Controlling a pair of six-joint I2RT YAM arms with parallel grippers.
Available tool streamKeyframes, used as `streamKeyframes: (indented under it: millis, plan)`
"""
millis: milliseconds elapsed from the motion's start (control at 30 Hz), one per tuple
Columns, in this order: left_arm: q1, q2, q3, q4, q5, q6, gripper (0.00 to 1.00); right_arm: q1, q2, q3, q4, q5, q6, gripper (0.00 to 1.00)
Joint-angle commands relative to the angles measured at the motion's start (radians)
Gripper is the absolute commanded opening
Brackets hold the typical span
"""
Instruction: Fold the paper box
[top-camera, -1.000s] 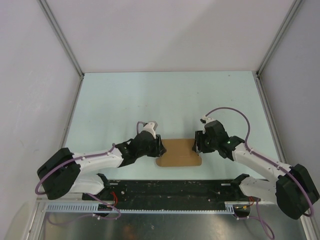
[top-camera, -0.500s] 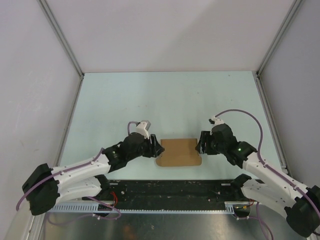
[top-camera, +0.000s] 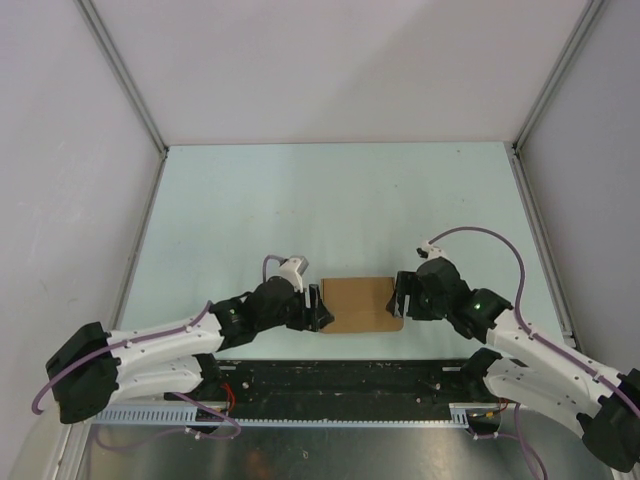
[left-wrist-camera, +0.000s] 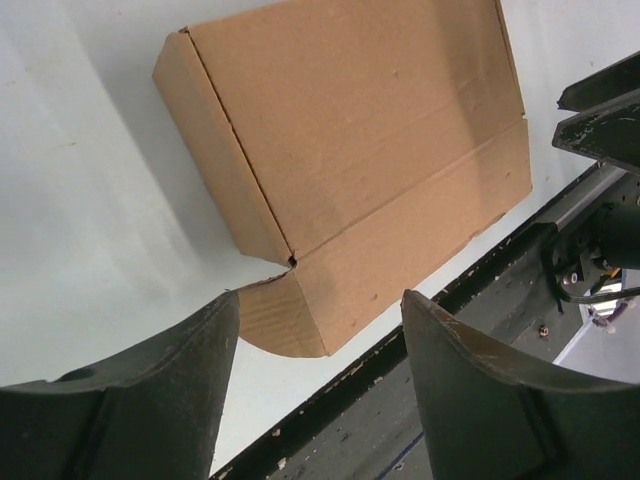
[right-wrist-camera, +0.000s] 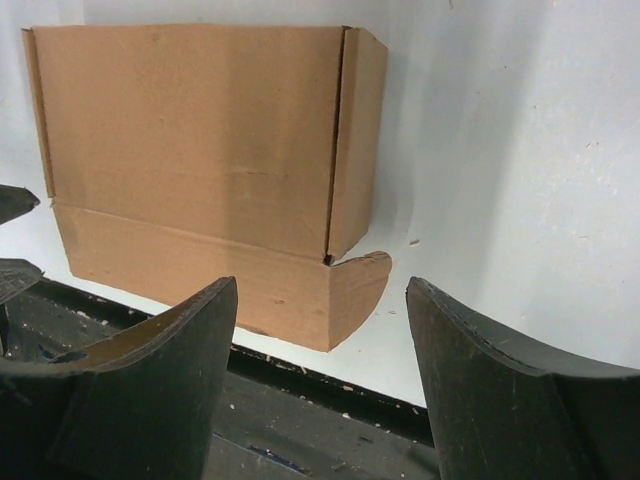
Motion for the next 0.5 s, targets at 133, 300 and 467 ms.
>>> streamKeyframes:
  millis: [133,300,467]
  plan:
    - [-0.010,0.021,0.007,0.009,-0.005,-0.033,0.73,0.007,-0.008,-0.059,0.088,-0.025,0.019,0.73]
    - [-0.015,0.039,0.024,0.010,-0.002,-0.036,0.73,0.007,-0.018,-0.091,0.130,-0.055,0.027,0.71]
    - [-0.021,0.058,0.033,0.013,0.005,-0.036,0.73,0.005,-0.018,-0.097,0.136,-0.088,0.027,0.70]
